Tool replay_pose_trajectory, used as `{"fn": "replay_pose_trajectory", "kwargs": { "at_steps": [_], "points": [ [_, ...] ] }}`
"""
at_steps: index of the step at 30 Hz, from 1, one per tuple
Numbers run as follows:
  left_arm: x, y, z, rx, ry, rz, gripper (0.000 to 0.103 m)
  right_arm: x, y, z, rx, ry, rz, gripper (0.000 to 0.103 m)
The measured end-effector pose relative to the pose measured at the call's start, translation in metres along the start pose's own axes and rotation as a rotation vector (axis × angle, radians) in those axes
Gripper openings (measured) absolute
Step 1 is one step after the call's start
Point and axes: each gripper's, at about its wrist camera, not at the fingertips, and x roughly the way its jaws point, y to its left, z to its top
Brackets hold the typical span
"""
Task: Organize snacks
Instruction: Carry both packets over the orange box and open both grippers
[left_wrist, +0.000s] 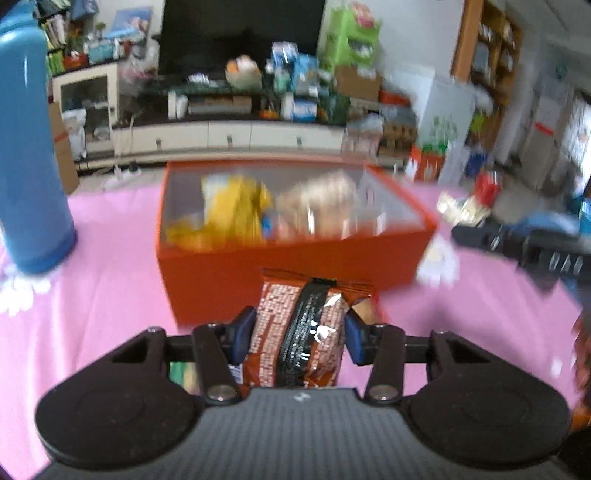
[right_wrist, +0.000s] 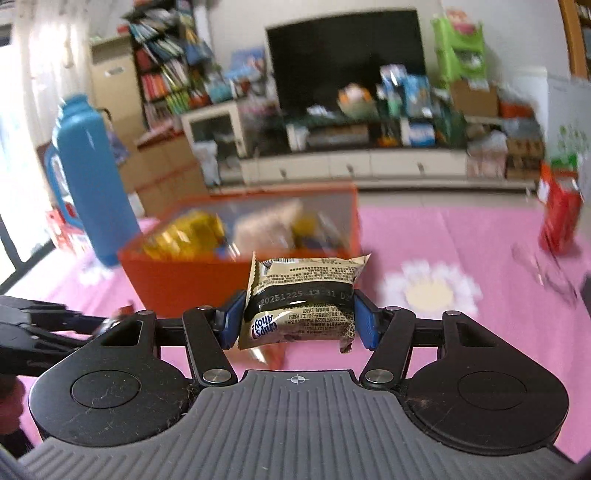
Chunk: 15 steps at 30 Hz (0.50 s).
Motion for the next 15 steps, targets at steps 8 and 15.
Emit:
{"fn": "replay_pose_trajectory", "kwargs": {
  "at_steps": [8, 15],
  "points": [
    [0.055, 0.017, 0.083, -0.076, -0.077, 0.058, 0.048, 0.073, 0.017, 0.082, -0.055, -0.089, 0.004, 0.028],
    [0.131, 0.021, 0.117, -0.063, -0.031, 0.075, 0.048, 0.163, -0.004, 0.090, 0.062, -0.017, -0.006, 0.028]
  ]
}}
